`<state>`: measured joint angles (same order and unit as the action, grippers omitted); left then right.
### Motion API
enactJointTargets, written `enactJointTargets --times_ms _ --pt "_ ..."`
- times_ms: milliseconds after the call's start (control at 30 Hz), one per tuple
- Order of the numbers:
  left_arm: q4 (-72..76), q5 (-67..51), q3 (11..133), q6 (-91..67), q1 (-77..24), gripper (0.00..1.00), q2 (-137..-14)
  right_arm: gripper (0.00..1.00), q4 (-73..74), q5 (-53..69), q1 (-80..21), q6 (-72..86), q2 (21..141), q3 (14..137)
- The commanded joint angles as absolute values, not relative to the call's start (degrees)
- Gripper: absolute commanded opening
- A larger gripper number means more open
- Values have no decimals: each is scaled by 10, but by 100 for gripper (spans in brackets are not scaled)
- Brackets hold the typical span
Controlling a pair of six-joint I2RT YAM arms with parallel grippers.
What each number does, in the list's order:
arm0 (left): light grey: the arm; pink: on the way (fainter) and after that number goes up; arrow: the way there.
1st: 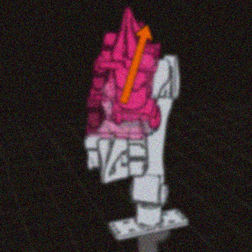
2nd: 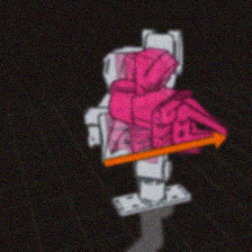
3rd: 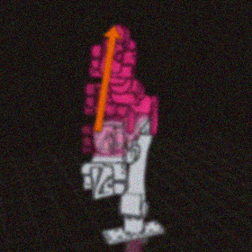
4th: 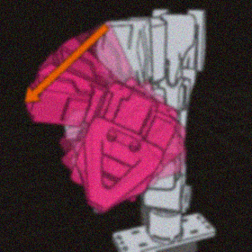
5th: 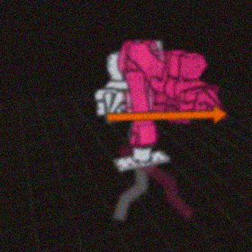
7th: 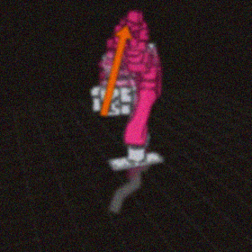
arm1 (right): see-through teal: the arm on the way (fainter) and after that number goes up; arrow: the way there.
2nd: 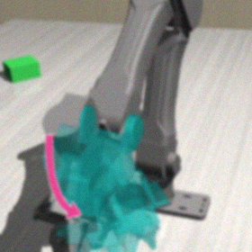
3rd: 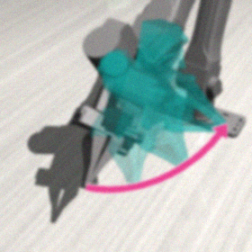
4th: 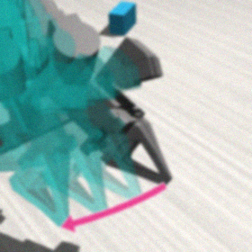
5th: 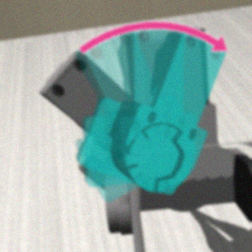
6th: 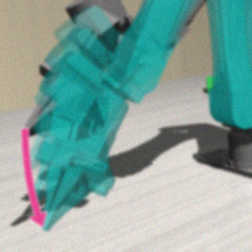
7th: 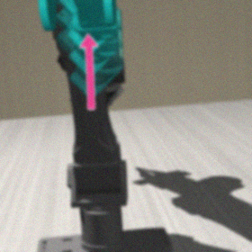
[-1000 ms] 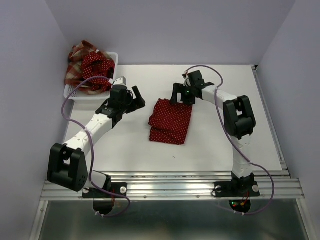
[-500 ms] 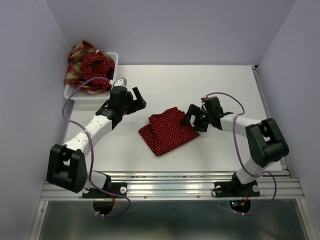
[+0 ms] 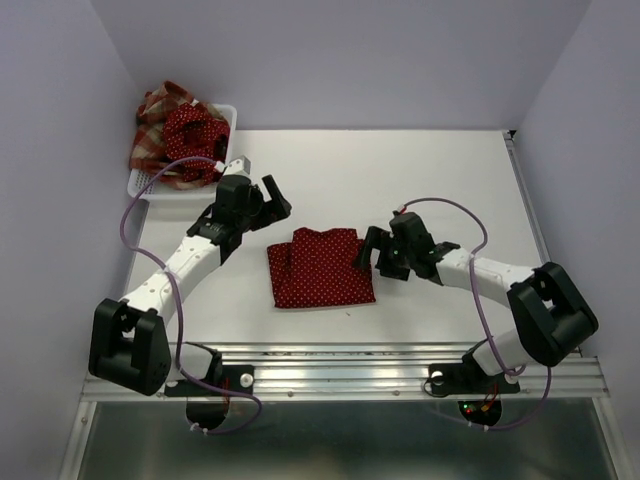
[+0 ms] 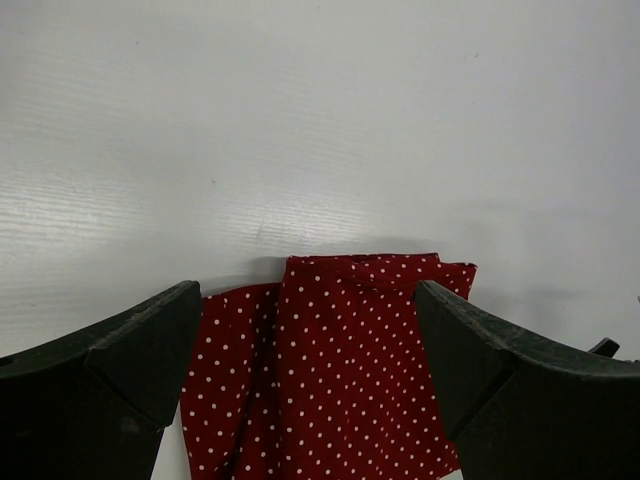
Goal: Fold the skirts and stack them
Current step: Neatly place the folded skirt to the corner
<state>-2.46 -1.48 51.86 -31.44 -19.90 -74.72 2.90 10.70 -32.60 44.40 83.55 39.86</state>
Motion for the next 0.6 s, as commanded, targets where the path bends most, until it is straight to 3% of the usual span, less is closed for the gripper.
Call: enactJointTargets --times_ms 0,233,467,567 --pt "-16 -6 507 -316 -202 99 -715 100 100 -14 -323 432 822 457" --pt "-11 -11 499 -317 -202 99 -704 100 108 16 -360 390 883 510" --pt "-4 -18 490 -318 -201 99 -695 100 147 -55 -379 402 950 548" --pt "-4 -20 486 -318 -202 99 -698 88 164 -56 -390 399 976 556"
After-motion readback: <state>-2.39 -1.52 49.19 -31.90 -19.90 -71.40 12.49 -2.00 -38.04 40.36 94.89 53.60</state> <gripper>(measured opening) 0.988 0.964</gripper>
